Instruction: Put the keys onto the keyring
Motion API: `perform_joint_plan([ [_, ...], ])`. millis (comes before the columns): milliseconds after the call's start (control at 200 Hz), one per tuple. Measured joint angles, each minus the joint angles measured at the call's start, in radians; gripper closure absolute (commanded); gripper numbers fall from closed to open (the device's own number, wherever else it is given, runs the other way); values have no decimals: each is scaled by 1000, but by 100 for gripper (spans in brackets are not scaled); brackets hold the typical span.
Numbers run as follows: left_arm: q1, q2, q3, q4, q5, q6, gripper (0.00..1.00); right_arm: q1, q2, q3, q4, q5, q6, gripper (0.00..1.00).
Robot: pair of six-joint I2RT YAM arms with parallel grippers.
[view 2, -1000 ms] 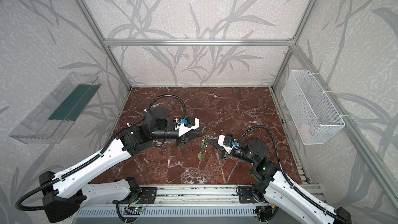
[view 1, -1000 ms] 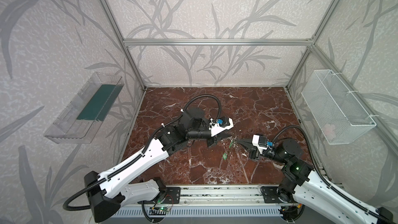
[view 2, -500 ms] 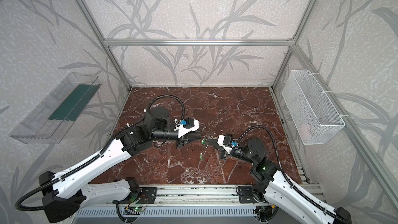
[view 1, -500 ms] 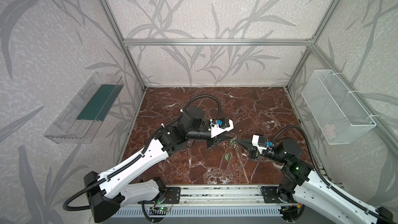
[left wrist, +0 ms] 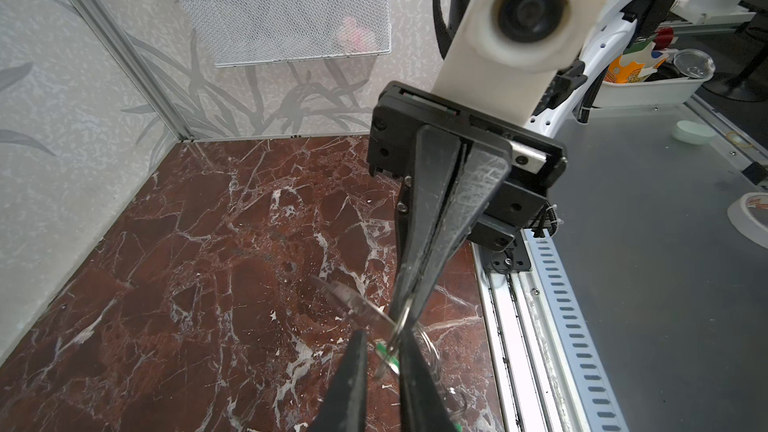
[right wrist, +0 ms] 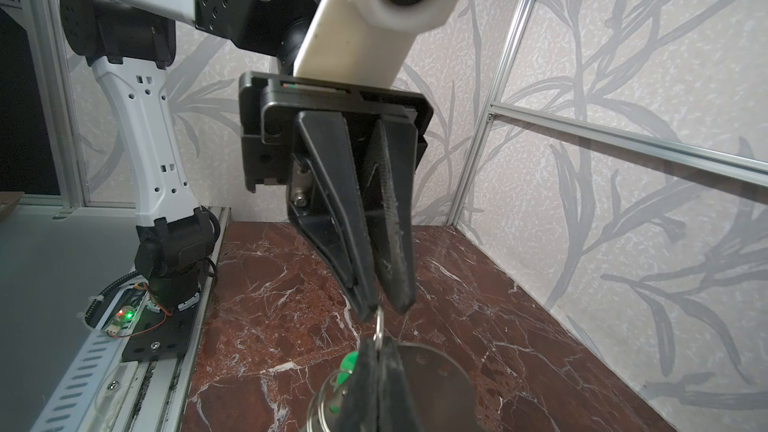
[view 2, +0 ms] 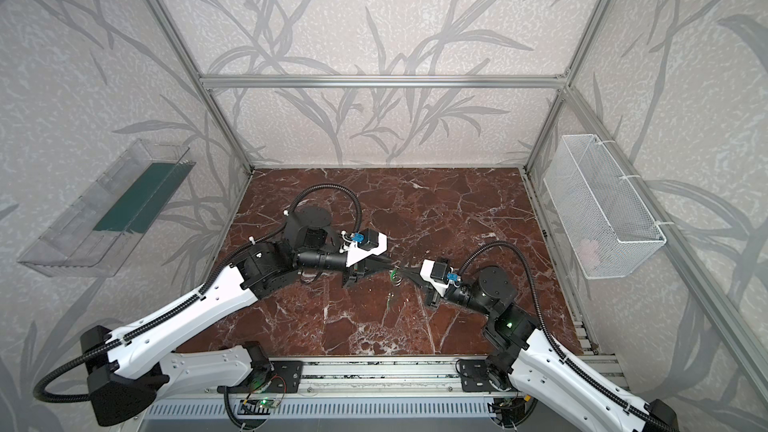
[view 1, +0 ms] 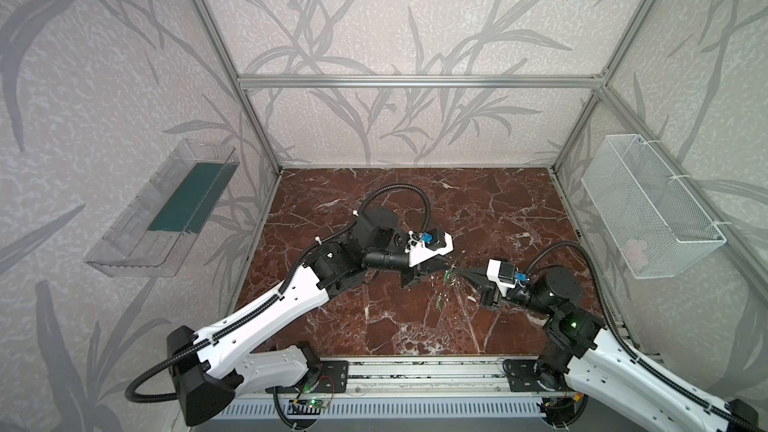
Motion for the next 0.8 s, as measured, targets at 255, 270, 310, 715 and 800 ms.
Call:
perform_joint_plan([
  [255, -8, 19, 0, -1, 22, 14, 97, 0, 0, 0, 16, -14, 9, 100],
  [270, -8, 20, 0, -2, 22, 11, 98, 0, 0, 0, 16, -15, 10, 100],
  [310, -8, 20, 0, -5, 24, 20, 100, -3, 0, 0, 14, -14, 12, 100],
  [715, -38, 66, 151, -241, -93, 96, 100, -2, -68, 29, -125, 77, -64, 80],
  [800, -53, 104, 231, -324, -148, 121, 100, -2, -73, 71, -180, 93, -98, 79],
])
